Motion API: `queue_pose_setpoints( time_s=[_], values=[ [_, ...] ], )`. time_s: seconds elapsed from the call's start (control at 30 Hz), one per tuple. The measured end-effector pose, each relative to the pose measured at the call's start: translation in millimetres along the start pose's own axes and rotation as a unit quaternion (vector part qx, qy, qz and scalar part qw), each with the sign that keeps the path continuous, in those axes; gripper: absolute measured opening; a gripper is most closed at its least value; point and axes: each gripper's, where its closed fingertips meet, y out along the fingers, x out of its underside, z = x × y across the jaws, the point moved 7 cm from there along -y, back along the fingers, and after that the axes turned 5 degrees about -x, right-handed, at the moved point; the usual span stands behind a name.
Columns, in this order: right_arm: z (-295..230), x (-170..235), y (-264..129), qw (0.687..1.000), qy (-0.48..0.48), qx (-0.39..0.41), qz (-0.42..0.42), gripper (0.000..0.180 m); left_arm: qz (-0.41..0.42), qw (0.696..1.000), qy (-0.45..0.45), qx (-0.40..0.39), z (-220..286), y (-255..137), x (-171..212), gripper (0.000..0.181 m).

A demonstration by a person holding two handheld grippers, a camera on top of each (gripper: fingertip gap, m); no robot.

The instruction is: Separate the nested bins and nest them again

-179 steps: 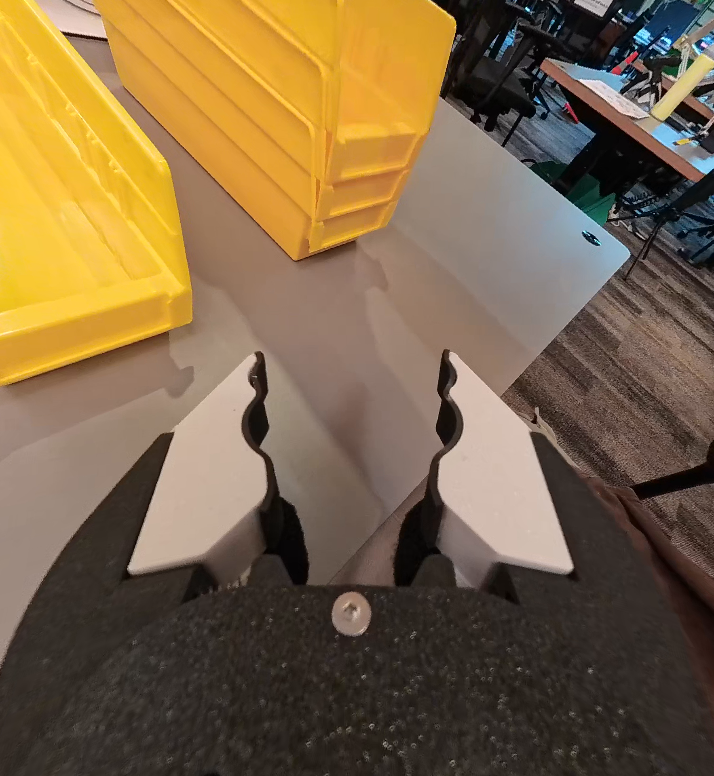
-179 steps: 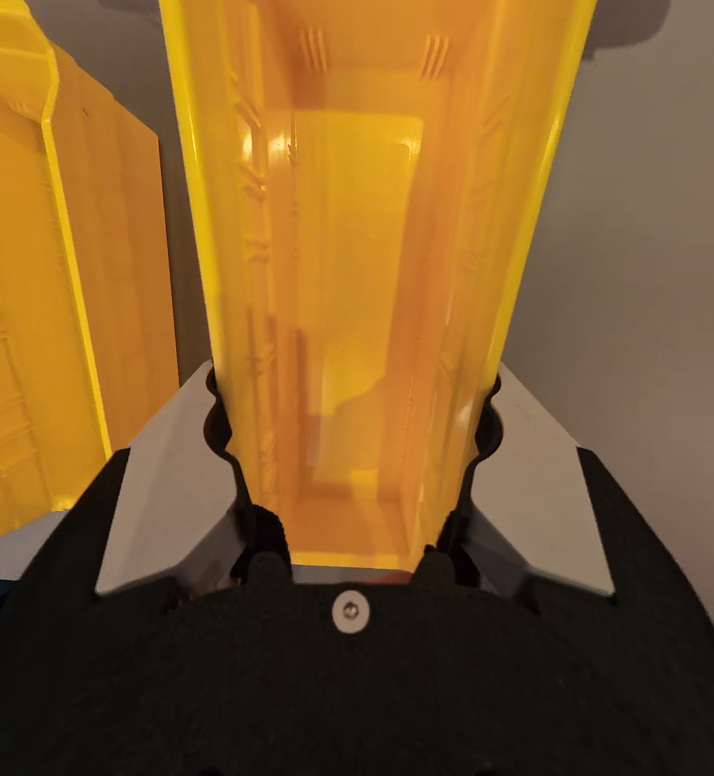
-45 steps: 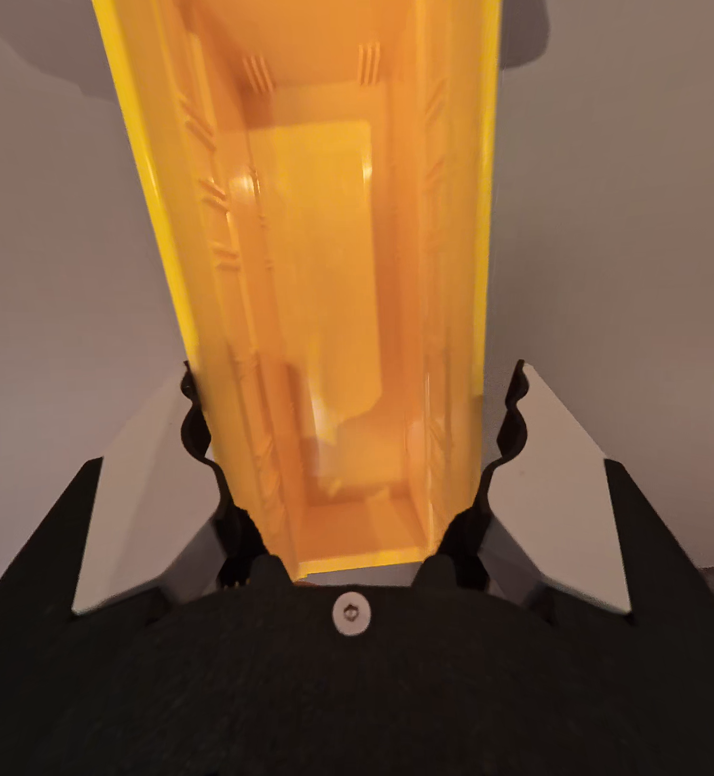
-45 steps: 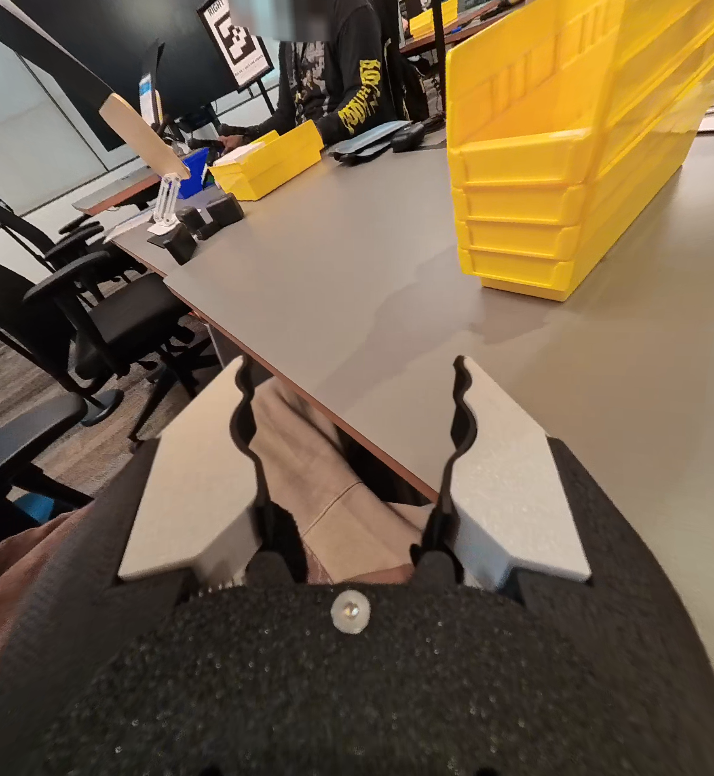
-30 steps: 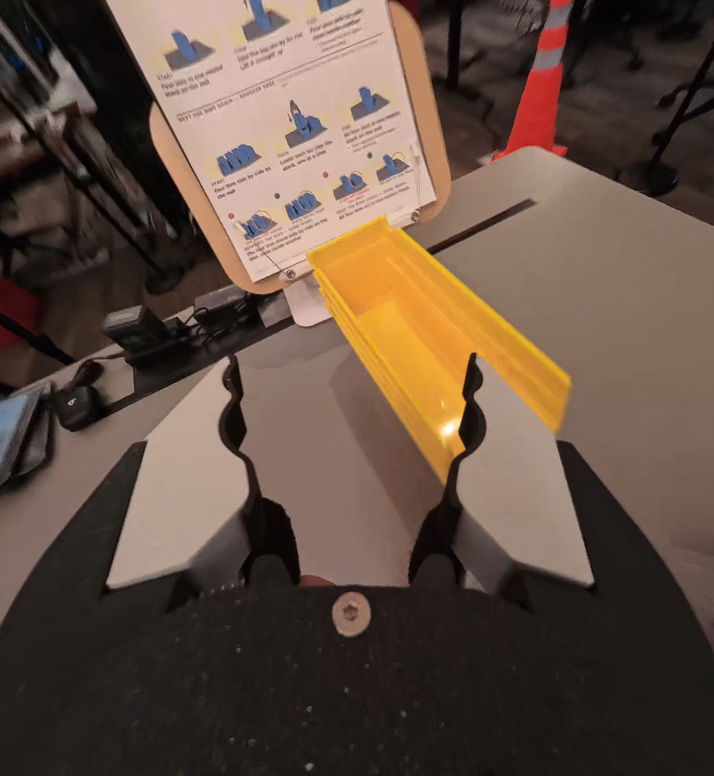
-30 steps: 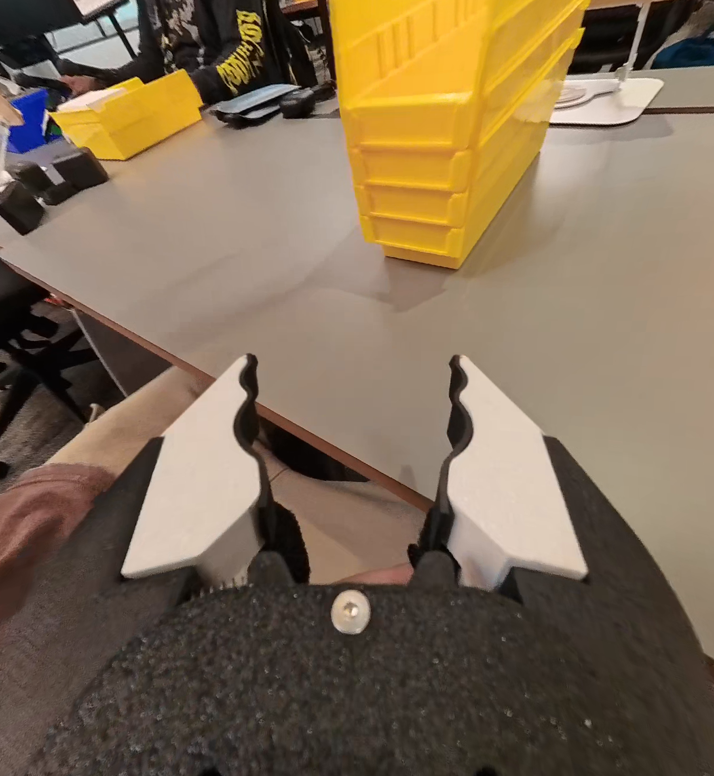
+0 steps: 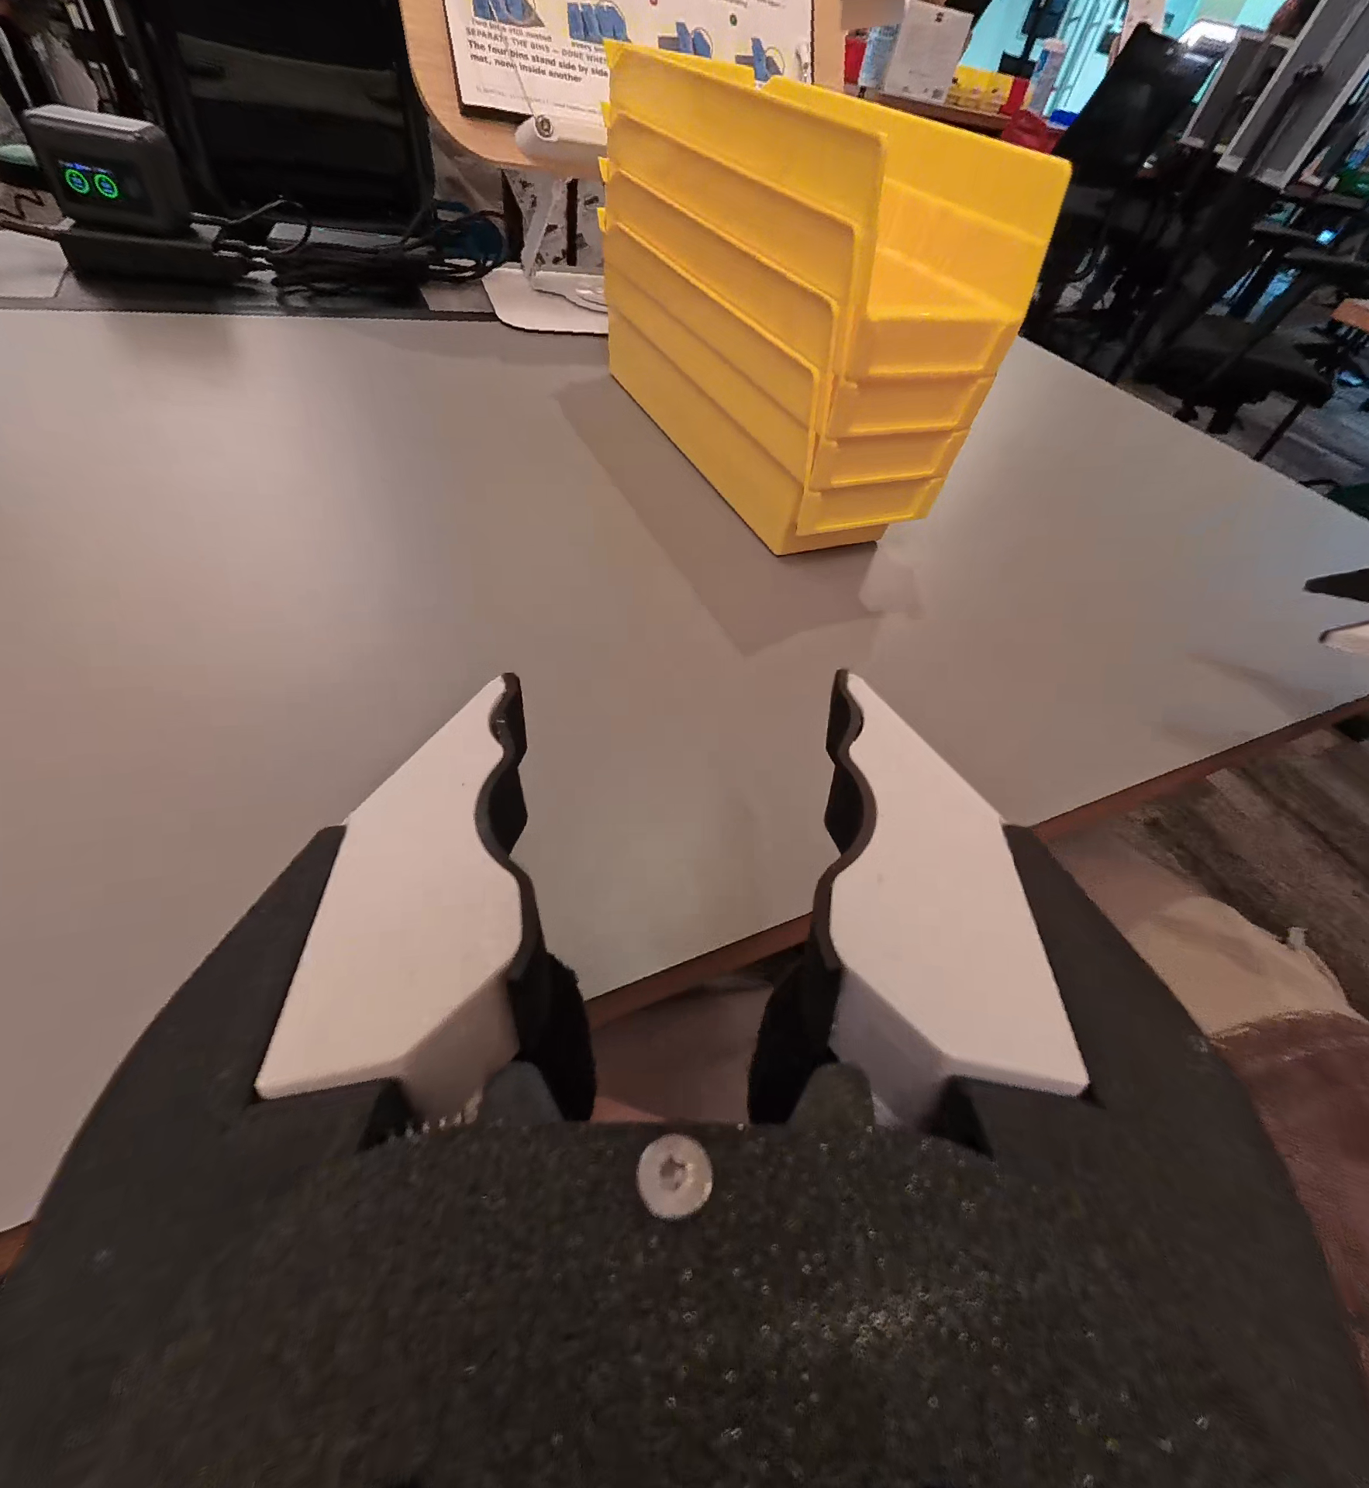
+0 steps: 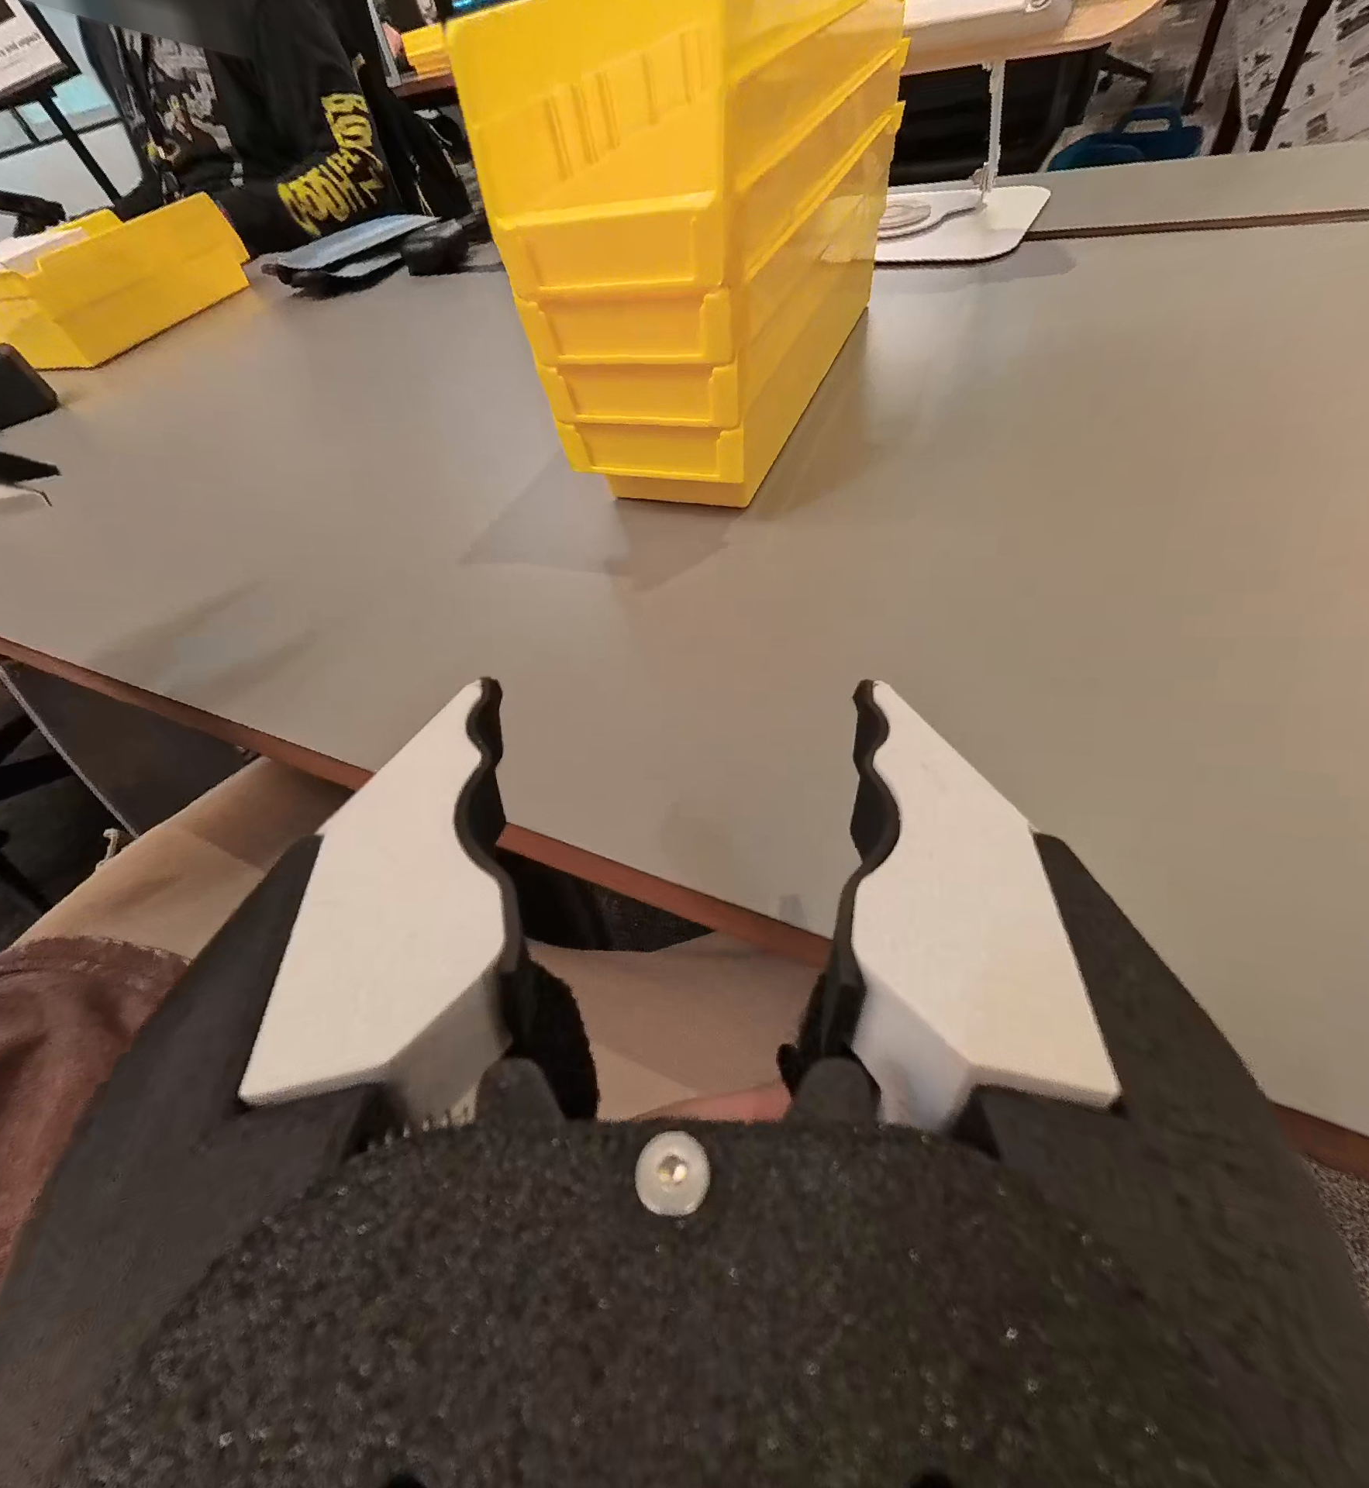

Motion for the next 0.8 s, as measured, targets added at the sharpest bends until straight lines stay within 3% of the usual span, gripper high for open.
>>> queue_pose_setpoints(
  time_s=[0.4,0.8],
  values=[
    [-17,-7,34,0.999,-0.028,-0.036,-0.018,0.088,-0.014,1.000,0.000,-0.017,-13,-15,10,0.069],
    [-22,-9,42,0.998,-0.033,-0.055,-0.018,0.087,-0.019,0.999,0.006,-0.039,-19,-25,13,0.064]
  ],
)
